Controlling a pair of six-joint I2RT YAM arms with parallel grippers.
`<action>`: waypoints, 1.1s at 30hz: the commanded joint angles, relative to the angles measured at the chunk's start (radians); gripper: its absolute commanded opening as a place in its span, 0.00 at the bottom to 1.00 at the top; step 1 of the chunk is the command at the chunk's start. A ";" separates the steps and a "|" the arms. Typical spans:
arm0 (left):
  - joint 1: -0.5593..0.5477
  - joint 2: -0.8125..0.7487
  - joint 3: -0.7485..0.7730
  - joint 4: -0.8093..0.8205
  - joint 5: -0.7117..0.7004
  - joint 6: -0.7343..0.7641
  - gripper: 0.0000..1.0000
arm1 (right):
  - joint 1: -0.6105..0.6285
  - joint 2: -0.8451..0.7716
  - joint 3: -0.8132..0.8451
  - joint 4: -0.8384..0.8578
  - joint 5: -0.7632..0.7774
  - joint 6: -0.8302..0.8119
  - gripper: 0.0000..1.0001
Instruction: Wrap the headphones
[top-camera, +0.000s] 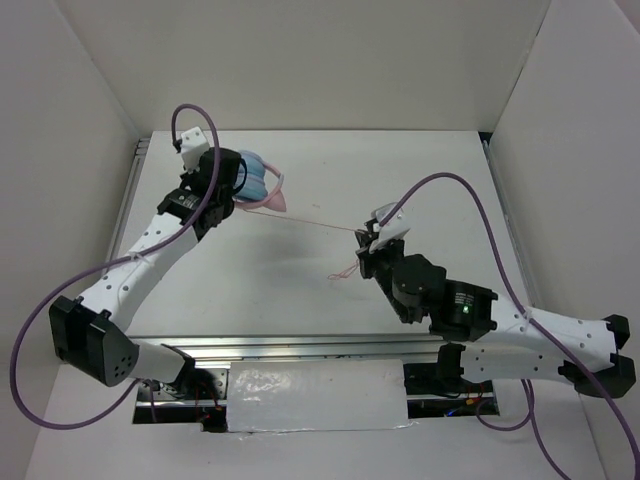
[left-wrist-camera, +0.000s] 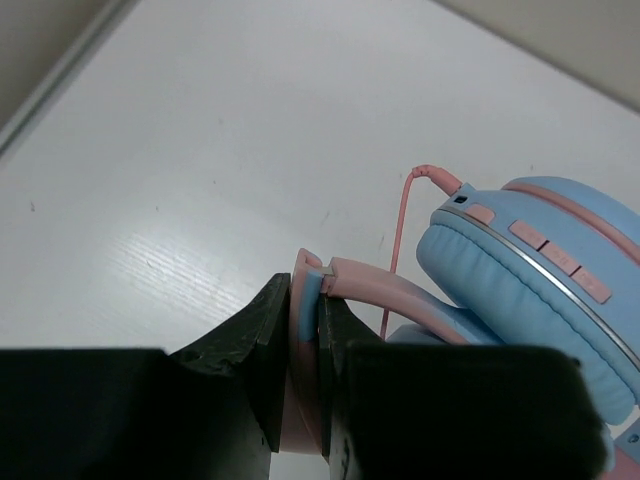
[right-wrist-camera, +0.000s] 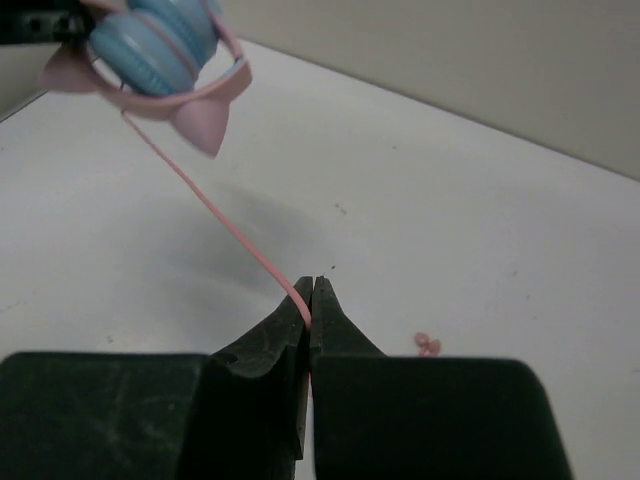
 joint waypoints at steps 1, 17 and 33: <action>0.022 -0.100 -0.056 0.158 0.055 -0.010 0.00 | -0.057 -0.030 0.022 0.186 0.049 -0.174 0.00; -0.045 -0.446 -0.499 0.376 0.574 0.149 0.00 | -0.591 0.318 0.367 0.188 -0.634 -0.216 0.00; -0.050 -0.594 -0.354 0.385 0.792 0.143 0.00 | -0.789 0.571 0.207 0.408 -1.268 -0.099 0.00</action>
